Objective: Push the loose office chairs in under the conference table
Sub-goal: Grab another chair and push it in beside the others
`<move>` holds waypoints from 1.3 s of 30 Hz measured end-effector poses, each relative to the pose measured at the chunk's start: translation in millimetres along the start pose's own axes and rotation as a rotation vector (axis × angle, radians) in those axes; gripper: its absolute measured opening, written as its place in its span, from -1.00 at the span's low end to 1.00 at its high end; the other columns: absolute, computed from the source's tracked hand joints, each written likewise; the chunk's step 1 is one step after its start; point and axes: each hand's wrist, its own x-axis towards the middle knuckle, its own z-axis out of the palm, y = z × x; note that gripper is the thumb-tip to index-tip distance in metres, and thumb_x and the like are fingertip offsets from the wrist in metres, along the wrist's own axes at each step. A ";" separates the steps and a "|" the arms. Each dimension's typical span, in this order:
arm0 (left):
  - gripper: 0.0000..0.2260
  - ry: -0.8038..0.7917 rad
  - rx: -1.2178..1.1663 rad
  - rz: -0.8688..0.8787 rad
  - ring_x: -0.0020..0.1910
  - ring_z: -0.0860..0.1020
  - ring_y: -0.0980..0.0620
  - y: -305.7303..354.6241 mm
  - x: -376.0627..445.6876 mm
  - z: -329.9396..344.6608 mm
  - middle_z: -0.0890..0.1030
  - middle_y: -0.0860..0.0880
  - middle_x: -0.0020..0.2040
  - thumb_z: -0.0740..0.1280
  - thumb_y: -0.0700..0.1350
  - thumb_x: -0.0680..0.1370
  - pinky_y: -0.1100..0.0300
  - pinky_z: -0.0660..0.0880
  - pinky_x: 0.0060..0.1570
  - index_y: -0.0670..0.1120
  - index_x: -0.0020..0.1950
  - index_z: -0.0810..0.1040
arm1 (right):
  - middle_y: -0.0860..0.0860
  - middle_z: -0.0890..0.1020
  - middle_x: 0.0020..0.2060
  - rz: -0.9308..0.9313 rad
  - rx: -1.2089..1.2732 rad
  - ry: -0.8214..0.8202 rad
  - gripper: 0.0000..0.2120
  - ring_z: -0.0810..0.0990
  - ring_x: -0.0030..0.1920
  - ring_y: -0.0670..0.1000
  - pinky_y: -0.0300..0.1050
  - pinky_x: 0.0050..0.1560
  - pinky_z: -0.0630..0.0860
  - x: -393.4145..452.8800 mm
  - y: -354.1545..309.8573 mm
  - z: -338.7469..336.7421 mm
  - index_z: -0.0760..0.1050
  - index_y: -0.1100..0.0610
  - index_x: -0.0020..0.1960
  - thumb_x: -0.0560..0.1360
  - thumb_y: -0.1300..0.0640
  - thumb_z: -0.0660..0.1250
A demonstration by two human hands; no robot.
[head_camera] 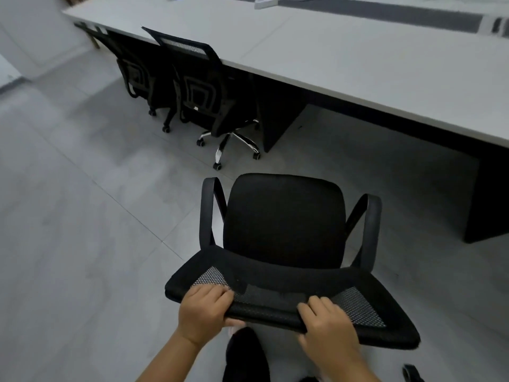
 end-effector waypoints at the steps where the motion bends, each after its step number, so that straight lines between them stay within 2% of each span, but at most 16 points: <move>1: -0.35 0.012 0.002 0.018 -0.46 0.58 0.07 -10.4 10.7 3.9 0.63 0.02 -0.43 -0.10 0.32 0.50 0.28 0.29 -0.24 -0.07 -0.35 0.59 | -0.03 0.50 -0.49 0.003 -0.005 0.000 -0.56 0.48 -0.49 -0.01 -0.25 -0.54 0.41 11.7 1.1 2.7 0.54 0.07 -0.40 -0.26 0.05 0.52; 5: -0.37 0.076 -0.034 0.082 -0.45 0.59 0.06 -53.3 57.7 23.4 0.63 0.02 -0.42 -0.09 0.33 0.49 0.28 0.31 -0.23 -0.06 -0.33 0.57 | -0.04 0.44 -0.54 0.058 0.004 0.077 -0.81 0.43 -0.52 -0.02 -0.29 -0.55 0.31 59.6 3.8 14.1 0.47 0.04 -0.48 -0.06 0.00 0.34; 9: -0.35 0.094 -0.081 0.133 -0.46 0.56 0.08 -88.5 113.8 37.3 0.61 0.05 -0.44 -0.11 0.33 0.49 0.27 0.30 -0.25 -0.05 -0.41 0.58 | -0.05 0.47 -0.53 0.114 -0.062 0.035 -0.58 0.47 -0.51 -0.04 -0.30 -0.55 0.34 107.8 13.2 17.2 0.50 0.03 -0.46 -0.24 -0.04 0.56; 15: -0.37 0.115 -0.139 0.200 -0.52 0.51 0.08 -120.0 183.2 59.3 0.55 0.05 -0.51 -0.08 0.31 0.50 0.25 0.29 -0.27 -0.05 -0.44 0.55 | -0.05 0.50 -0.51 0.143 -0.154 0.028 -0.58 0.48 -0.50 -0.04 -0.28 -0.54 0.36 170.4 36.0 19.0 0.52 0.07 -0.42 -0.11 -0.11 0.60; 17: -0.37 0.125 -0.148 0.218 -0.54 0.50 0.08 -126.7 204.0 65.4 0.53 0.06 -0.52 -0.09 0.32 0.50 0.25 0.27 -0.26 -0.04 -0.45 0.54 | -0.05 0.50 -0.51 0.121 -0.194 0.064 -0.70 0.47 -0.50 -0.05 -0.29 -0.54 0.36 187.4 47.0 19.6 0.52 0.07 -0.42 0.12 -0.15 0.48; 18: -0.37 0.129 -0.154 0.230 -0.54 0.49 0.09 -129.2 214.3 68.5 0.53 0.06 -0.53 -0.09 0.31 0.50 0.24 0.27 -0.26 -0.04 -0.45 0.54 | -0.06 0.50 -0.52 0.122 -0.209 0.083 -0.70 0.47 -0.51 -0.06 -0.29 -0.54 0.35 195.5 52.6 19.5 0.52 0.06 -0.43 0.23 -0.17 0.33; 20: -0.37 0.141 -0.163 0.254 -0.55 0.48 0.09 -133.2 233.5 75.9 0.51 0.05 -0.54 -0.09 0.31 0.50 0.24 0.25 -0.27 -0.04 -0.46 0.53 | -0.06 0.49 -0.53 0.130 -0.227 0.132 -0.60 0.45 -0.52 -0.07 -0.30 -0.55 0.33 210.1 63.8 21.3 0.51 0.06 -0.44 0.30 -0.21 0.13; 22: -0.37 0.161 -0.174 0.271 -0.57 0.46 0.07 -137.3 250.7 86.9 0.49 0.04 -0.55 -0.10 0.30 0.51 0.22 0.24 -0.29 -0.05 -0.46 0.52 | -0.07 0.48 -0.53 0.143 -0.229 0.164 -0.57 0.44 -0.52 -0.08 -0.29 -0.55 0.33 224.4 76.5 23.9 0.49 0.06 -0.45 0.32 -0.24 0.11; 27: -0.37 0.155 -0.171 0.280 -0.57 0.46 0.05 -152.7 301.0 112.2 0.48 0.03 -0.54 -0.08 0.32 0.50 0.20 0.25 -0.29 -0.06 -0.46 0.51 | -0.07 0.45 -0.54 0.154 -0.228 0.191 -0.55 0.42 -0.53 -0.07 -0.28 -0.56 0.30 271.4 111.0 29.2 0.46 0.06 -0.47 0.33 -0.27 0.11; 29: -0.37 0.128 -0.146 0.275 -0.56 0.47 0.06 -160.0 326.8 120.9 0.48 0.04 -0.53 -0.07 0.33 0.49 0.21 0.26 -0.29 -0.06 -0.46 0.51 | -0.08 0.45 -0.55 0.185 -0.213 0.172 -0.58 0.41 -0.53 -0.08 -0.29 -0.56 0.28 293.7 124.5 29.9 0.46 0.04 -0.47 0.30 -0.28 0.19; 31: -0.39 0.092 -0.136 0.264 -0.55 0.47 0.07 -169.9 350.4 129.4 0.48 0.04 -0.52 -0.06 0.35 0.48 0.22 0.26 -0.29 -0.05 -0.45 0.49 | -0.08 0.44 -0.55 0.208 -0.196 0.120 -0.62 0.41 -0.54 -0.09 -0.30 -0.57 0.28 316.4 136.0 31.8 0.46 0.03 -0.47 0.06 -0.26 0.46; 32: -0.41 0.082 -0.137 0.259 -0.54 0.46 0.07 -175.7 361.0 133.6 0.48 0.04 -0.51 -0.05 0.35 0.47 0.22 0.26 -0.30 -0.04 -0.43 0.48 | -0.08 0.44 -0.55 0.217 -0.185 0.094 -0.57 0.41 -0.54 -0.10 -0.31 -0.56 0.27 328.0 140.5 33.7 0.46 0.02 -0.48 -0.09 -0.24 0.53; 34: -0.45 0.067 -0.136 0.260 -0.53 0.46 0.07 -186.6 381.1 139.2 0.47 0.04 -0.50 -0.05 0.35 0.47 0.23 0.25 -0.31 -0.03 -0.40 0.45 | -0.08 0.42 -0.56 0.230 -0.165 0.078 -0.50 0.39 -0.54 -0.10 -0.32 -0.56 0.25 349.0 149.9 38.4 0.43 0.01 -0.49 -0.21 -0.24 0.56; 39: -0.46 0.055 -0.097 0.294 -0.50 0.44 0.08 -212.0 421.2 146.5 0.47 0.05 -0.49 -0.09 0.33 0.49 0.24 0.26 -0.31 -0.01 -0.36 0.44 | -0.09 0.40 -0.54 0.230 -0.158 0.094 -0.50 0.38 -0.51 -0.08 -0.29 -0.54 0.27 391.2 164.5 48.5 0.41 0.01 -0.48 -0.15 -0.28 0.55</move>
